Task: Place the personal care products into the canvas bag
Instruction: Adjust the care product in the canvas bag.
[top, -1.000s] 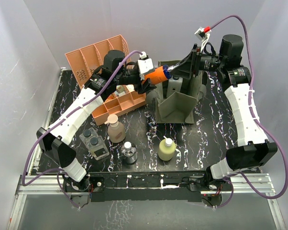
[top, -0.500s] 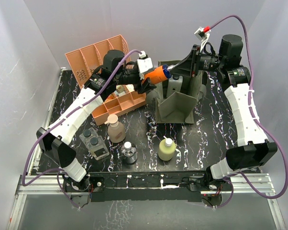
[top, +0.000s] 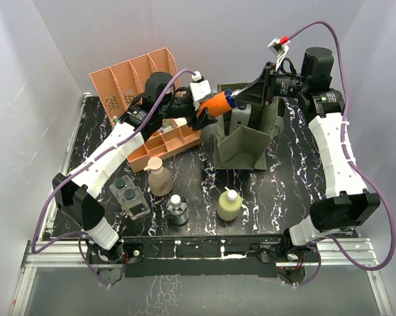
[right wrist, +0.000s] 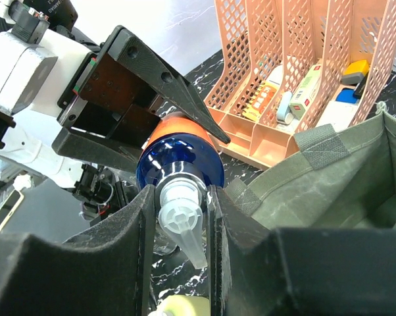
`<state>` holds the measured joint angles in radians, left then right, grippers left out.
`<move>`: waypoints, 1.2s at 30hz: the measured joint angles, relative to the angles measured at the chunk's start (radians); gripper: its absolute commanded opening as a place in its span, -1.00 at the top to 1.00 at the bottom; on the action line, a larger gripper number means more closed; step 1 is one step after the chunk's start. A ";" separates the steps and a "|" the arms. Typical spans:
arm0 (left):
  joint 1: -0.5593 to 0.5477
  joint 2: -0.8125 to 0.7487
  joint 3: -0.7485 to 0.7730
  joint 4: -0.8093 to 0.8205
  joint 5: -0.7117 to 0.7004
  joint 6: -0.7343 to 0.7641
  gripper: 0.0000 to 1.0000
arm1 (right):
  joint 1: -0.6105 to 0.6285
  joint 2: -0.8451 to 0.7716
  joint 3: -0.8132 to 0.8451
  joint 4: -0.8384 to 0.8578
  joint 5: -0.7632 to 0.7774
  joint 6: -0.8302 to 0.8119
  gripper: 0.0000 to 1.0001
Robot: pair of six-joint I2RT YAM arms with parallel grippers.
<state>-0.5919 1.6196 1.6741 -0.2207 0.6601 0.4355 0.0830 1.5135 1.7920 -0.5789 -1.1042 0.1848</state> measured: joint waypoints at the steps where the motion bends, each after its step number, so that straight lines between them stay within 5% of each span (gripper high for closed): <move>1: 0.000 0.000 -0.002 0.005 0.001 -0.004 -0.03 | 0.000 0.000 0.001 -0.002 0.000 0.000 0.84; 13: -0.003 0.016 -0.005 0.116 0.040 -0.066 -0.34 | -0.029 0.003 0.034 -0.037 0.033 -0.028 0.84; 36: -0.004 0.105 -0.005 0.249 0.084 -0.149 -0.35 | -0.046 0.056 0.158 -0.122 0.174 -0.086 0.84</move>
<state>-0.5957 1.7248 1.6691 0.0288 0.7444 0.2863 0.0372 1.5696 1.9499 -0.7013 -0.9298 0.0986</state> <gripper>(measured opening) 0.674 0.319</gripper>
